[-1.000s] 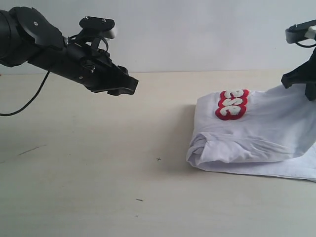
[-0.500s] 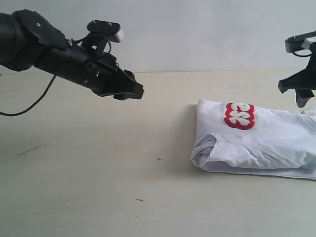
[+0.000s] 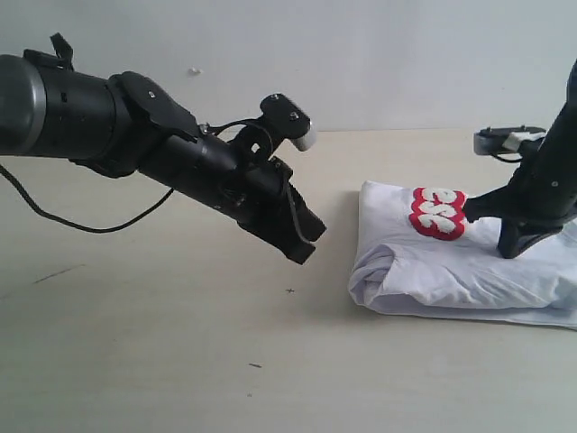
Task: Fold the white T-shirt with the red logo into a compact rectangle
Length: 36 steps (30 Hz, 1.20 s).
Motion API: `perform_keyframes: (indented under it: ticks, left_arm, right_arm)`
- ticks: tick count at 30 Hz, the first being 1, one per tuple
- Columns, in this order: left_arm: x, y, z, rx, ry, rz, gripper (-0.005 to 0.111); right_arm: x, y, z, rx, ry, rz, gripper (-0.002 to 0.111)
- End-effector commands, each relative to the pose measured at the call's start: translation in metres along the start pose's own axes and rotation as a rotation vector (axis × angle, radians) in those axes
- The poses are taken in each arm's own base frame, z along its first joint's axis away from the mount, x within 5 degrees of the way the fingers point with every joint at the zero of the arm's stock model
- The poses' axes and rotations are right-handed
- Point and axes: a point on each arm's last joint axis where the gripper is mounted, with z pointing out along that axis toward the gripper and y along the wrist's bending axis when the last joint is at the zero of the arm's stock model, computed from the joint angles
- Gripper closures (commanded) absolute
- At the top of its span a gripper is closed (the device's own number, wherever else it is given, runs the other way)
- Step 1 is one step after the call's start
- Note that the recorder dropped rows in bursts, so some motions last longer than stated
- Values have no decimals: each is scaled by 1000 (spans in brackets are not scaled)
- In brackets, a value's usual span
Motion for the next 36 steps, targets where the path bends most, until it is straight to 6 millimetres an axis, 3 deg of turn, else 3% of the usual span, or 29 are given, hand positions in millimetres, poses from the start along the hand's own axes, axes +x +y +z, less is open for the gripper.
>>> perform_keyframes:
  ticks: [1,5,13,18,23,30,33,36]
  left_arm:
    - [-3,6,-11,-23,-27,-21,107]
    - [-3,12,-17,-53,-38,-37,107]
    - [-3,20,-20,-94,-45,-47,107]
    - [-1,32,-40,-106,-59,-97,107]
    - [-1,36,-54,-86,-68,-124,107]
    - [-5,31,-65,-68,-71,-123,107]
    - [-5,31,-66,-66,-64,-131,107]
    - [-6,30,-68,-68,-63,-143,107]
  right_arm:
    - [-11,10,31,4,-46,-24,108]
    - [-17,25,53,3,-38,-64,108]
    - [-27,74,53,-98,-77,-156,108]
    - [-25,96,52,-110,-78,-204,108]
    - [-28,103,30,-137,-148,-255,108]
    - [-28,107,-40,-131,-337,-252,108]
    - [-23,103,-41,-88,-339,-219,108]
    - [-18,97,-22,-47,-320,-192,108]
